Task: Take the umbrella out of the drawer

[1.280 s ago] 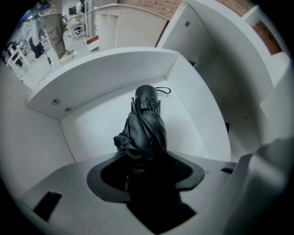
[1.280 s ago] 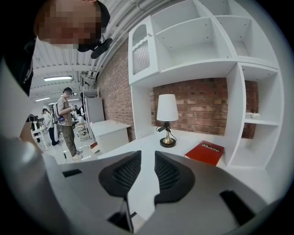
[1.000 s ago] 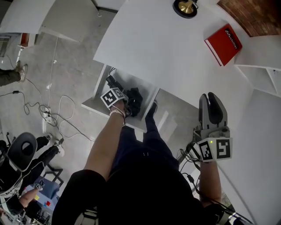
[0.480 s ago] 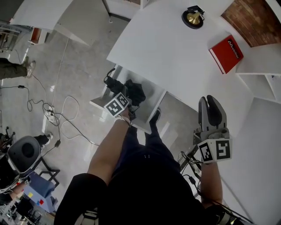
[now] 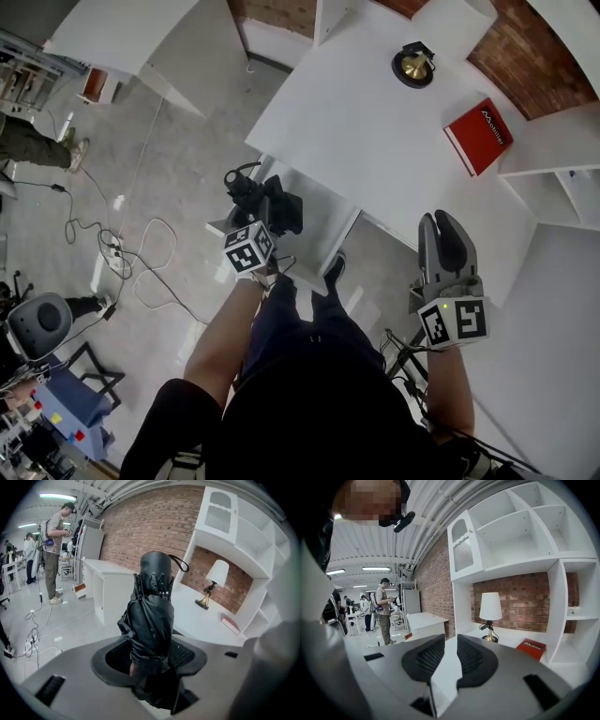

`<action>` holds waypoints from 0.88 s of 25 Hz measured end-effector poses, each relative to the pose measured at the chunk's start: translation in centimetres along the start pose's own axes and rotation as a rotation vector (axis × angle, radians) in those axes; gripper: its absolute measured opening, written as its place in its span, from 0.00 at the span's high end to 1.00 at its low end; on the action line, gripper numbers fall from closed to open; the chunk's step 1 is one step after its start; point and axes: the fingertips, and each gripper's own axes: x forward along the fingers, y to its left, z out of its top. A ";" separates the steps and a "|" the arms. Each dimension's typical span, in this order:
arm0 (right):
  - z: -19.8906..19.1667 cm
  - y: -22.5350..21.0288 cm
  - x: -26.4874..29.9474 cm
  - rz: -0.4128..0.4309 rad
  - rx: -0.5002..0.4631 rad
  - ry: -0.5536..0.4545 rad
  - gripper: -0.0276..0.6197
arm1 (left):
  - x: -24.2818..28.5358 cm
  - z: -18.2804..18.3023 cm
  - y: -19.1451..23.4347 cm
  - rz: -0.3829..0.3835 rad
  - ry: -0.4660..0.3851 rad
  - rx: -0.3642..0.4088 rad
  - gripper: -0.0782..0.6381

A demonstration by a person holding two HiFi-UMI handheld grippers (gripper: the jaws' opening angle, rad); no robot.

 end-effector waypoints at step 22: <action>9.6 -1.8 0.9 -0.095 -0.029 -0.181 0.88 | -17.8 24.6 -9.5 -0.250 -0.469 0.415 0.58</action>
